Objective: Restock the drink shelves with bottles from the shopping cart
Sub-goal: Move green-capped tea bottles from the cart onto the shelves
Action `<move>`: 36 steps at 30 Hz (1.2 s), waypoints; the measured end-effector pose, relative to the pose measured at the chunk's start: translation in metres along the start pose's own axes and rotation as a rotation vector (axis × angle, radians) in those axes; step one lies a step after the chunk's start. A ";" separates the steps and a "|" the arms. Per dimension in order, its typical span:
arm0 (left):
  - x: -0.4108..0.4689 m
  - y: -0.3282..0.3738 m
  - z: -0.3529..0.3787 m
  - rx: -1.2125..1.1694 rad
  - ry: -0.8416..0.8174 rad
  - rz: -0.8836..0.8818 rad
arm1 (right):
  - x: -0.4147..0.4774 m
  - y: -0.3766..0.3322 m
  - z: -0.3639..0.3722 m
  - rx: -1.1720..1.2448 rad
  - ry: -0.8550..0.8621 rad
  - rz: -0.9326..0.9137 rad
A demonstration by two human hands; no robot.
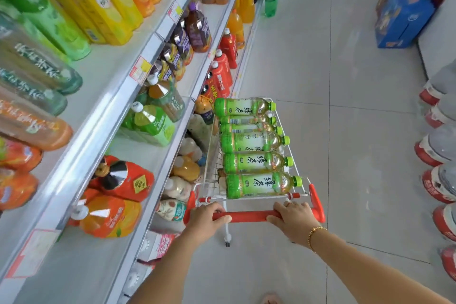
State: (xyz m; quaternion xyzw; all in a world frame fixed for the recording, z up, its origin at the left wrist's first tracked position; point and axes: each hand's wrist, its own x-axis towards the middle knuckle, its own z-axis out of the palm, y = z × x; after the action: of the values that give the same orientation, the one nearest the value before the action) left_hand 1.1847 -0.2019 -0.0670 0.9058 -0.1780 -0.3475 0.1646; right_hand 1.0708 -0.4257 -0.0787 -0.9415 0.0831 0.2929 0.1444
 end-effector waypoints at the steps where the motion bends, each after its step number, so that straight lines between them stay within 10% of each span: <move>1: 0.016 0.006 -0.006 0.008 0.024 0.012 | 0.013 0.007 -0.011 0.001 -0.009 0.001; 36: 0.499 0.271 -0.254 -0.140 0.129 -0.075 | 0.426 0.273 -0.377 0.106 0.079 -0.032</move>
State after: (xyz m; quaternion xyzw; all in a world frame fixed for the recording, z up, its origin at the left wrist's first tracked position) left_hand 1.6499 -0.6143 -0.0589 0.9186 -0.1080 -0.3060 0.2256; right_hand 1.5509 -0.8349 -0.0879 -0.9446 0.0892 0.2484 0.1953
